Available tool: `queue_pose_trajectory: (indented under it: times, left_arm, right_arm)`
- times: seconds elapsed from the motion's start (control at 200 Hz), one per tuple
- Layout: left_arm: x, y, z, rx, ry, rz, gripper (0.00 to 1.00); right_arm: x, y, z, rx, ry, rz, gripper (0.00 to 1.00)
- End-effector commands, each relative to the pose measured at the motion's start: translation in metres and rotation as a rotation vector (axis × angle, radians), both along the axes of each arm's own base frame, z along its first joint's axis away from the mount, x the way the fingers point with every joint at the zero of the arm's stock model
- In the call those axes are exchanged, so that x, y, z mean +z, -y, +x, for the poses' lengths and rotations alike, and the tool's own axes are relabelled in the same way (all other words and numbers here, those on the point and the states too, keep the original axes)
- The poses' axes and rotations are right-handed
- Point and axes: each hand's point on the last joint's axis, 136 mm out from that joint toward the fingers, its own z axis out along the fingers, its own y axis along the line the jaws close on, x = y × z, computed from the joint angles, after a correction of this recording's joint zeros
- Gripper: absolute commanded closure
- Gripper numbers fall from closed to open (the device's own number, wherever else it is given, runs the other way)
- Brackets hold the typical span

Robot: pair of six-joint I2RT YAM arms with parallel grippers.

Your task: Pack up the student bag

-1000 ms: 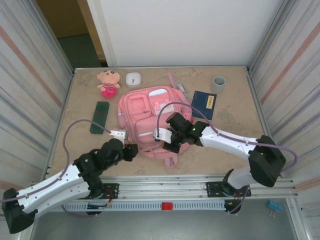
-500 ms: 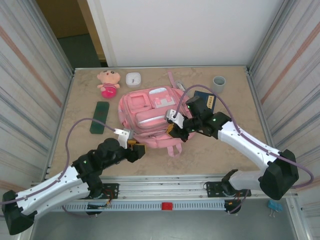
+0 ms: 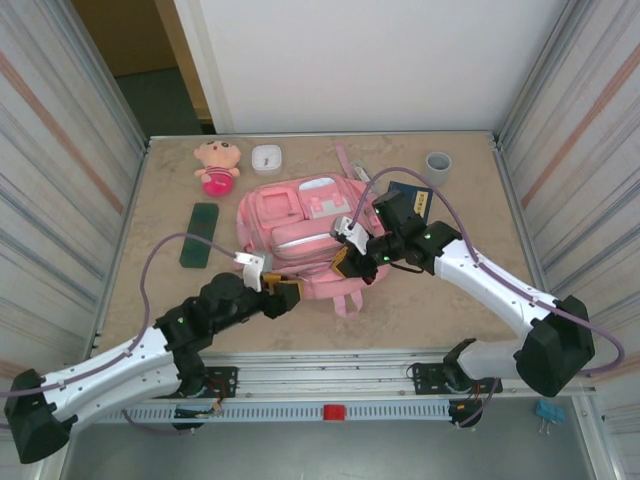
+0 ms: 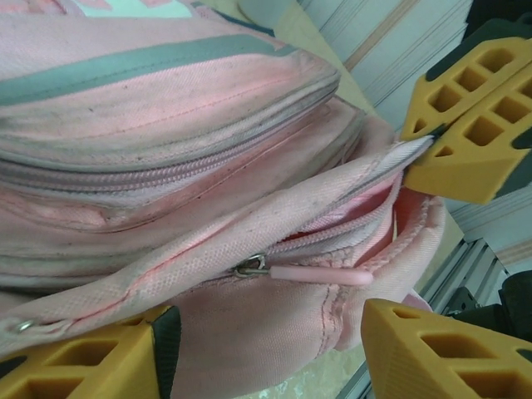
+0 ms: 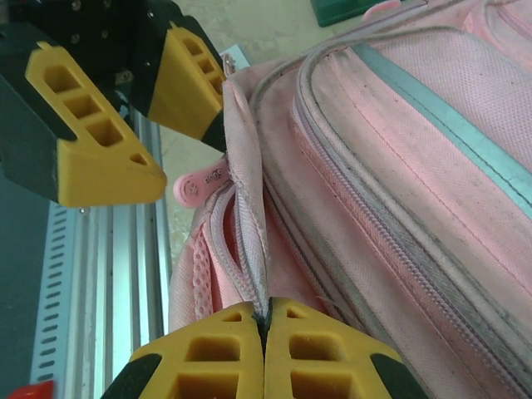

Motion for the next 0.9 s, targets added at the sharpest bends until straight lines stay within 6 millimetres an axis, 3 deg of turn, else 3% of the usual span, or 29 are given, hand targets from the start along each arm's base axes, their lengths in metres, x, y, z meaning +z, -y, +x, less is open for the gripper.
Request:
queue_pose_trajectory:
  times: [0.0, 0.18, 0.481, 0.621, 0.757, 0.897]
  left_arm:
    - [0.022, 0.011, 0.008, 0.015, -0.01, -0.078, 0.39]
    - [0.03, 0.022, 0.011, 0.001, -0.02, -0.132, 0.37]
    - [0.033, 0.015, 0.024, 0.105, -0.055, -0.173, 0.36]
    - [0.013, 0.008, 0.026, 0.143, -0.106, -0.056, 0.49]
    - [-0.001, -0.004, 0.026, 0.186, -0.123, -0.007, 0.79]
    - [-0.01, -0.021, 0.023, 0.218, -0.107, 0.054, 0.96]
  right_arm:
    - [0.035, -0.017, 0.003, 0.025, 0.031, 0.104, 1.0]
    - [0.033, -0.02, 0.002, 0.028, 0.034, 0.096, 1.0]
    - [0.032, -0.022, -0.003, 0.034, 0.054, 0.077, 1.0]
    - [0.033, -0.021, -0.003, 0.033, 0.061, 0.077, 1.0]
    - [0.039, -0.016, -0.003, 0.03, 0.062, 0.097, 1.0]
    - [0.044, -0.007, 0.002, 0.011, 0.072, 0.107, 1.0]
